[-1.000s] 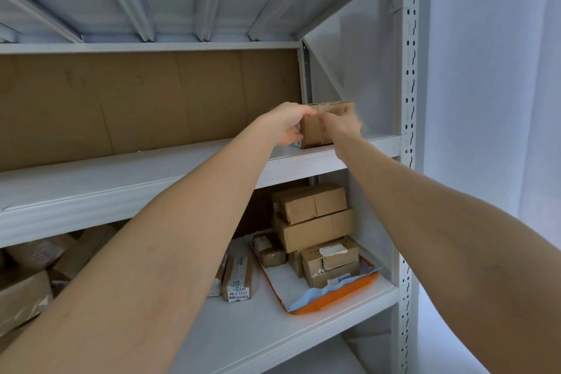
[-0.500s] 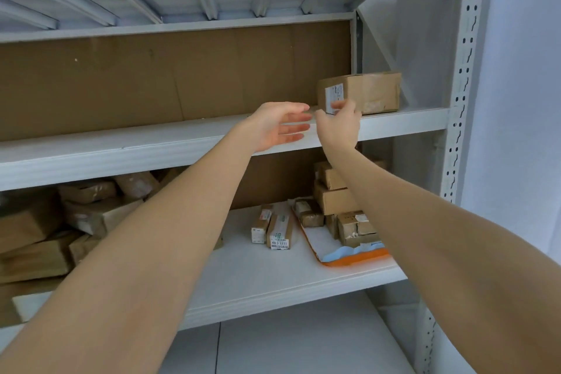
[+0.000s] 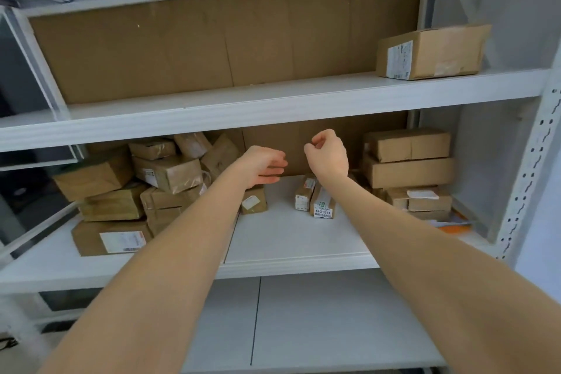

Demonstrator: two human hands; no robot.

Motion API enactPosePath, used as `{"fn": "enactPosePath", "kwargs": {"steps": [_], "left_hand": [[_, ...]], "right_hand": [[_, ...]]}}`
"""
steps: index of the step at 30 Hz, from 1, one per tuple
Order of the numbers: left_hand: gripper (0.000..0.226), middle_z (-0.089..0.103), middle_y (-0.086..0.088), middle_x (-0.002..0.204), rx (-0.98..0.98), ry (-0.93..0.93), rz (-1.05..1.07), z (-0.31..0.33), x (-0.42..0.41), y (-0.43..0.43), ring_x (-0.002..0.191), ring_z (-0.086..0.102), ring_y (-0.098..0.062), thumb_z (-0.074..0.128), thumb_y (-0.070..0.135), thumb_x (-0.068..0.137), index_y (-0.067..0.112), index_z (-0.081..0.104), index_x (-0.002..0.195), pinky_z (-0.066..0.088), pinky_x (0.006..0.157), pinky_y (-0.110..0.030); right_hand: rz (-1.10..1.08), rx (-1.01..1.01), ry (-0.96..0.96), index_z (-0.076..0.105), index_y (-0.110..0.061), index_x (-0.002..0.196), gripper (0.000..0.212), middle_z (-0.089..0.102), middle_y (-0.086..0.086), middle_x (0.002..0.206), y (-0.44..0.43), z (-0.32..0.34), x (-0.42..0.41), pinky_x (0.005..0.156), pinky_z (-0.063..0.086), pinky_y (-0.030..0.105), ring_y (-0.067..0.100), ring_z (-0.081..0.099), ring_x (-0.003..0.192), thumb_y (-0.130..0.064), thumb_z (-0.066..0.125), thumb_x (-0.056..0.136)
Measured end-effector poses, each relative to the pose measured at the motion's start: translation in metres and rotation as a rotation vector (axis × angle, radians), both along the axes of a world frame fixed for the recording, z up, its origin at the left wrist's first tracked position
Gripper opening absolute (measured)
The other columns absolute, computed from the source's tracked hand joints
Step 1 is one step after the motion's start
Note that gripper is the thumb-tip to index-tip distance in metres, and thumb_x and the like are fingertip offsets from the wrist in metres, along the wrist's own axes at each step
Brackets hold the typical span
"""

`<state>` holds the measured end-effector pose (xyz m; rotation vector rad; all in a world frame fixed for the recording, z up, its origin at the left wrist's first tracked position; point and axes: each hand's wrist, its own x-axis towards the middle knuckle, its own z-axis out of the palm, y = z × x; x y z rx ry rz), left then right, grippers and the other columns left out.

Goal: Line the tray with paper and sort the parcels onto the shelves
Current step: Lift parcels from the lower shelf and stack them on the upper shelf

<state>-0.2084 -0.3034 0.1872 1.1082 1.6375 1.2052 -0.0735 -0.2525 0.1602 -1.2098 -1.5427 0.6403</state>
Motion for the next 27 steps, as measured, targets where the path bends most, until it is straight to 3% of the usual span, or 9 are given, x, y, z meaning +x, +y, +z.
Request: {"fn": "enactPosePath", "kwargs": {"steps": [5, 7, 11, 14, 18, 21, 24, 27], "left_hand": [[0.03, 0.065, -0.009, 0.114, 0.044, 0.094, 0.099, -0.019, -0.038, 0.016, 0.101, 0.062, -0.017, 0.06, 0.003, 0.09, 0.01, 0.063, 0.119, 0.055, 0.073, -0.026], [0.028, 0.064, -0.008, 0.117, 0.101, 0.279, 0.132, -0.024, -0.055, 0.024, 0.102, 0.06, -0.018, 0.056, 0.005, 0.092, 0.012, 0.064, 0.118, 0.053, 0.072, -0.025], [0.029, 0.063, -0.004, 0.121, 0.19, 0.644, 0.199, -0.025, -0.1, 0.035, 0.11, 0.058, -0.019, 0.054, 0.01, 0.093, 0.015, 0.062, 0.12, 0.05, 0.093, -0.031], [0.029, 0.062, -0.004, 0.121, 0.225, 0.907, 0.234, -0.024, -0.134, 0.038, 0.111, 0.058, -0.021, 0.053, 0.019, 0.094, 0.017, 0.057, 0.123, 0.047, 0.09, -0.031], [0.03, 0.056, -0.01, 0.124, 0.222, 1.123, 0.329, -0.024, -0.189, 0.039, 0.116, 0.051, -0.029, 0.049, 0.026, 0.094, 0.016, 0.052, 0.123, 0.047, 0.087, -0.037], [0.037, 0.051, -0.013, 0.131, 0.13, 1.146, 0.465, -0.021, -0.233, 0.042, 0.126, 0.041, -0.033, 0.05, 0.032, 0.094, 0.011, 0.053, 0.124, 0.042, 0.098, -0.041], [0.044, 0.053, -0.015, 0.127, 0.053, 1.111, 0.586, -0.016, -0.272, 0.046, 0.121, 0.045, -0.037, 0.052, 0.038, 0.091, 0.008, 0.054, 0.122, 0.044, 0.096, -0.045], [0.061, 0.042, -0.013, 0.14, 0.042, 0.969, 0.654, -0.014, -0.302, 0.052, 0.13, 0.035, -0.039, 0.052, 0.045, 0.09, 0.015, 0.037, 0.141, 0.039, 0.103, -0.049]], "right_hand": [[0.058, -0.146, -0.009, 0.047, -0.02, 0.124, 0.04, 0.05, 0.006, 0.126, 0.021, -0.021, -0.042, 0.081, 0.054, 0.034, 0.021, 0.056, 0.102, -0.033, 0.062, 0.089], [0.09, -0.19, -0.015, 0.046, -0.02, 0.126, 0.045, 0.049, 0.007, 0.129, 0.031, -0.028, -0.064, 0.083, 0.051, 0.034, 0.022, 0.054, 0.106, -0.036, 0.064, 0.087], [0.155, -0.276, -0.03, 0.041, -0.019, 0.135, 0.061, 0.045, 0.008, 0.136, 0.046, -0.038, -0.12, 0.094, 0.049, 0.041, 0.028, 0.049, 0.119, -0.042, 0.066, 0.085], [0.218, -0.312, -0.027, 0.035, -0.015, 0.144, 0.078, 0.04, 0.01, 0.143, 0.053, -0.04, -0.158, 0.101, 0.046, 0.047, 0.032, 0.046, 0.127, -0.048, 0.068, 0.082], [0.303, -0.352, -0.006, 0.036, -0.015, 0.145, 0.079, 0.04, 0.012, 0.146, 0.064, -0.041, -0.209, 0.101, 0.045, 0.041, 0.032, 0.046, 0.128, -0.046, 0.07, 0.081], [0.361, -0.373, 0.031, 0.031, -0.018, 0.149, 0.085, 0.038, 0.011, 0.149, 0.072, -0.038, -0.238, 0.102, 0.042, 0.041, 0.032, 0.044, 0.131, -0.046, 0.071, 0.08], [0.386, -0.364, 0.052, 0.027, -0.018, 0.152, 0.089, 0.036, 0.009, 0.152, 0.082, -0.031, -0.264, 0.101, 0.042, 0.04, 0.032, 0.042, 0.134, -0.048, 0.071, 0.081], [0.393, -0.332, 0.069, 0.024, -0.02, 0.153, 0.097, 0.034, 0.006, 0.154, 0.094, -0.026, -0.286, 0.106, 0.04, 0.042, 0.03, 0.039, 0.137, -0.051, 0.074, 0.076]]}}
